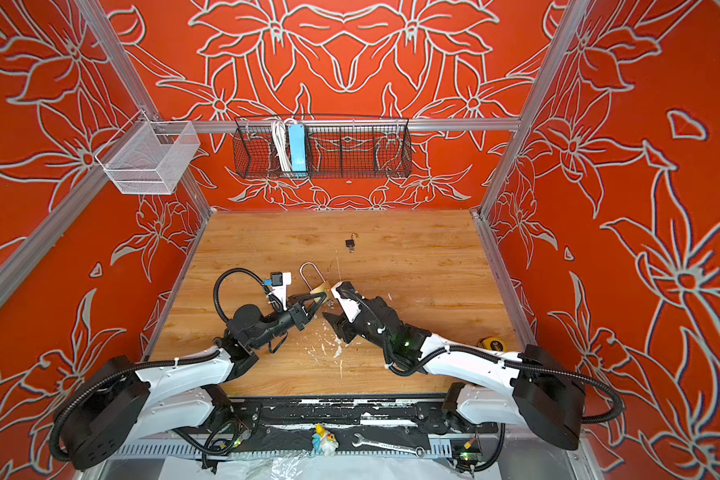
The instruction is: Unlock with the key
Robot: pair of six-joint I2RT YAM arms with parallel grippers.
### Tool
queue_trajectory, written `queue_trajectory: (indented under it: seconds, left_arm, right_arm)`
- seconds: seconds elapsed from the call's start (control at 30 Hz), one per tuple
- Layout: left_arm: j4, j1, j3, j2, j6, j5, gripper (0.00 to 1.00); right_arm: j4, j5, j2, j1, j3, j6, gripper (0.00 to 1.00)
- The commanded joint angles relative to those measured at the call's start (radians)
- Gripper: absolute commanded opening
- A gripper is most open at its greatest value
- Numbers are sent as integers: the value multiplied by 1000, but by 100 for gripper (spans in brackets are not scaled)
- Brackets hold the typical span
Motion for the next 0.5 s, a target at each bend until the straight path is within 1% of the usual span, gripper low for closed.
queue_trajectory:
  seconds: [0.0,0.1,0.13,0.2,0.27,0.33,0.4,0.47]
  left_arm:
    - [89,25,5,-48,10,27,0]
    - [87,37,-8,-75,21,38,0]
    - [87,43,-10,-81,25,56,0]
    - [111,57,-11,-84,32,118,0]
    - [147,59,-12,-79,38,173,0]
    - [151,59,-2,-74,43,219,0]
    - [159,61,6,-68,42,252,0]
    - [166,61,12,-62,35,271,0]
  right_arm:
    - [15,-79,-14,-17,11,2,60]
    - [44,-164,-43,-67,-11,35,59]
    - [63,-204,-52,-96,-24,57,57]
    - [135,-321,-57,-163,-55,115,51]
    - [233,-459,-42,-231,-80,183,50]
    - [276,-528,-23,-253,-79,215,49]
    - [275,-551,-5,-254,-67,218,47]
    - [318,-610,19,-260,-67,229,45]
